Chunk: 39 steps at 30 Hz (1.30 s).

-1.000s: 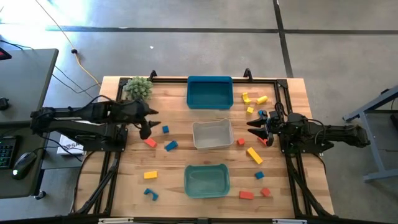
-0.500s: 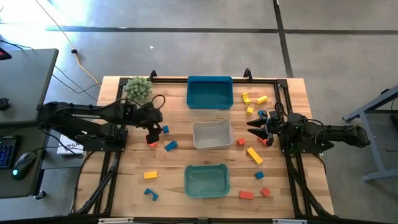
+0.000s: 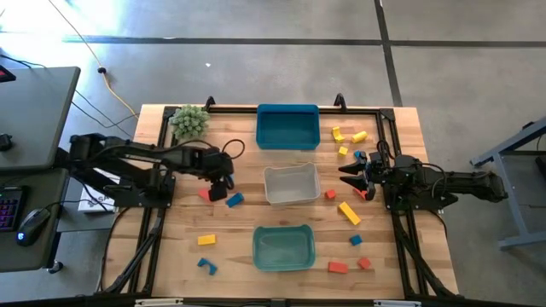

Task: Sort & place blocks by color
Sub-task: Put the blue block into the blue bin

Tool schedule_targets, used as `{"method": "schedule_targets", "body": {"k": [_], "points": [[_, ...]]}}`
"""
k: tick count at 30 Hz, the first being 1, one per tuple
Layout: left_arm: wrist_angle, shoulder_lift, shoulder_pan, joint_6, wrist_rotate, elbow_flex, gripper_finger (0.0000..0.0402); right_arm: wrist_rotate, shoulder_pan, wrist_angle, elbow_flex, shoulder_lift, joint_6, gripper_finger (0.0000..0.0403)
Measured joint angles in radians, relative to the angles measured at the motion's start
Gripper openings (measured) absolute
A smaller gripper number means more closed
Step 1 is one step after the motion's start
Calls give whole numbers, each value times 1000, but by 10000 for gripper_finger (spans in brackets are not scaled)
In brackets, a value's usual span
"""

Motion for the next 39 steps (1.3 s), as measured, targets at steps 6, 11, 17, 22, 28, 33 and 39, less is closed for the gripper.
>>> {"method": "schedule_targets", "body": {"k": [6, 11, 17, 22, 28, 33, 39], "points": [[39, 72, 22, -62, 6, 0, 232, 0, 0, 0, 0, 0, 0, 188], [48, 103, 42, -64, -19, 0, 229, 0, 0, 0, 0, 0, 0, 188], [71, 138, 61, -62, -15, 0, 229, 0, 0, 0, 0, 0, 0, 188], [99, 169, 61, -61, -14, 0, 227, 0, 0, 0, 0, 0, 0, 188], [98, 225, 61, -67, -7, 3, 192, 0, 0, 0, 0, 0, 0, 188], [110, 231, 60, -78, -1, 2, 139, 0, 0, -1, 0, 0, 0, 188], [133, 227, 60, -87, 0, 1, 105, 0, 0, -1, 0, 0, 0, 188]]}}
